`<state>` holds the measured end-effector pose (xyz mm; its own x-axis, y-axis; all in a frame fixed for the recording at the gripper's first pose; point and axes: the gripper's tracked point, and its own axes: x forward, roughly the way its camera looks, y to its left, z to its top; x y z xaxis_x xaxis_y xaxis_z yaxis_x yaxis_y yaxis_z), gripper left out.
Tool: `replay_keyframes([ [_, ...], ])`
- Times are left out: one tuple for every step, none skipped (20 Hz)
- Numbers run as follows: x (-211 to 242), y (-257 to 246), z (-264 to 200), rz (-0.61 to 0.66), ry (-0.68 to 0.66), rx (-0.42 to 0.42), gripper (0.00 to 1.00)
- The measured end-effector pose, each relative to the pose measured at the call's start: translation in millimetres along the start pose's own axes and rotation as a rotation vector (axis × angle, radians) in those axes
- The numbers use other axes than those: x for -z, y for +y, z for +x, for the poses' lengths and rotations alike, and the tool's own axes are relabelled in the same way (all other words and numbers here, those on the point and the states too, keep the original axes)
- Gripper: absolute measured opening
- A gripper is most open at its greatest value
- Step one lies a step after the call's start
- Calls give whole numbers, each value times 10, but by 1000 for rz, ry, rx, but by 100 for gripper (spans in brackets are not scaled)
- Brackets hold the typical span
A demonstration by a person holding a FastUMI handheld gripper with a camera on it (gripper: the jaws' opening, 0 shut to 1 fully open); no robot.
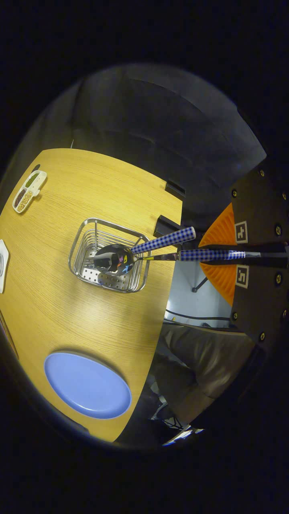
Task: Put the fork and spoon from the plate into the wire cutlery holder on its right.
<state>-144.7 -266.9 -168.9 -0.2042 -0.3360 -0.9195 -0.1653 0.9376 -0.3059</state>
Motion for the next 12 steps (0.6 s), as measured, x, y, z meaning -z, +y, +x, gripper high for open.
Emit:
replay_keyframes([
  [-16,-12,15,-14,17,3,5],
  [-31,-21,35,-22,39,4,5],
  [-146,39,-7,-32,52,2,5],
  [-179,40,6,-40,66,3,5],
  [-143,-33,8,-48,81,-2,5],
  [-161,-32,21,-57,96,-10,5],
  [-172,-36,36,-66,111,-13,5],
  [-231,16,40,-76,118,-9,5],
  [-283,4,17,-84,106,-6,6],
  [-334,12,42,-88,86,-9,9],
  [-380,0,21,-89,76,-3,11],
  [-416,-5,18,-91,63,-5,12],
])
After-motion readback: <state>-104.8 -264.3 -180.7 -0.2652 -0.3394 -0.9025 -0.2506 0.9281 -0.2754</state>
